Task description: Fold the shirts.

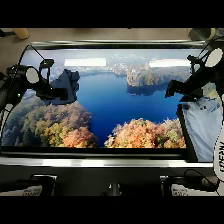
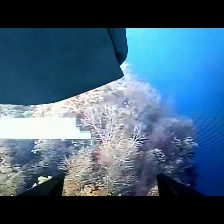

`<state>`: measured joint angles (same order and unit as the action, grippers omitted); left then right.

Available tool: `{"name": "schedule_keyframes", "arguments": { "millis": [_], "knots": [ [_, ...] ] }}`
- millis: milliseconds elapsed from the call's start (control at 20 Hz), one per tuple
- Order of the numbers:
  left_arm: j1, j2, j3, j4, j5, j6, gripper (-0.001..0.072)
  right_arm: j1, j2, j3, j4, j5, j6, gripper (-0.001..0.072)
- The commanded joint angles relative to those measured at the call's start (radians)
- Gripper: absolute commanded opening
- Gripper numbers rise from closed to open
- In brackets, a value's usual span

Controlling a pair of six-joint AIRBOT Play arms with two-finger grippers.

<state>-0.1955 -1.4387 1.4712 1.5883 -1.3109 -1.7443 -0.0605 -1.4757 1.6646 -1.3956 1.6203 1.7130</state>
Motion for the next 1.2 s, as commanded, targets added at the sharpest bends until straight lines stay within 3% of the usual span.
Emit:
{"name": "schedule_keyframes", "arguments": {
  "millis": [0,700,950,1050,1150],
  "knots": [
    [0.001,0.000,0.000,0.000,0.000,0.000,0.0712,0.001,0.000,0.000,0.000,0.000,0.000,0.0670],
    [0.001,0.000,0.000,0.000,0.000,0.000,0.0711,0.001,0.000,0.000,0.001,-0.035,0.011,0.0670],
    [0.002,-0.050,0.001,0.027,0.264,-0.003,0.0720,0.001,-0.001,0.000,-0.003,-0.240,0.000,0.0670],
    [0.063,-0.123,0.047,0.105,0.254,-0.063,0.0720,0.001,-0.002,0.000,-0.003,-0.288,-0.001,0.0669],
    [0.193,-0.208,0.103,0.075,0.182,-0.134,0.0720,0.001,-0.011,0.000,-0.002,-0.295,-0.019,0.0669]
  ]
}}
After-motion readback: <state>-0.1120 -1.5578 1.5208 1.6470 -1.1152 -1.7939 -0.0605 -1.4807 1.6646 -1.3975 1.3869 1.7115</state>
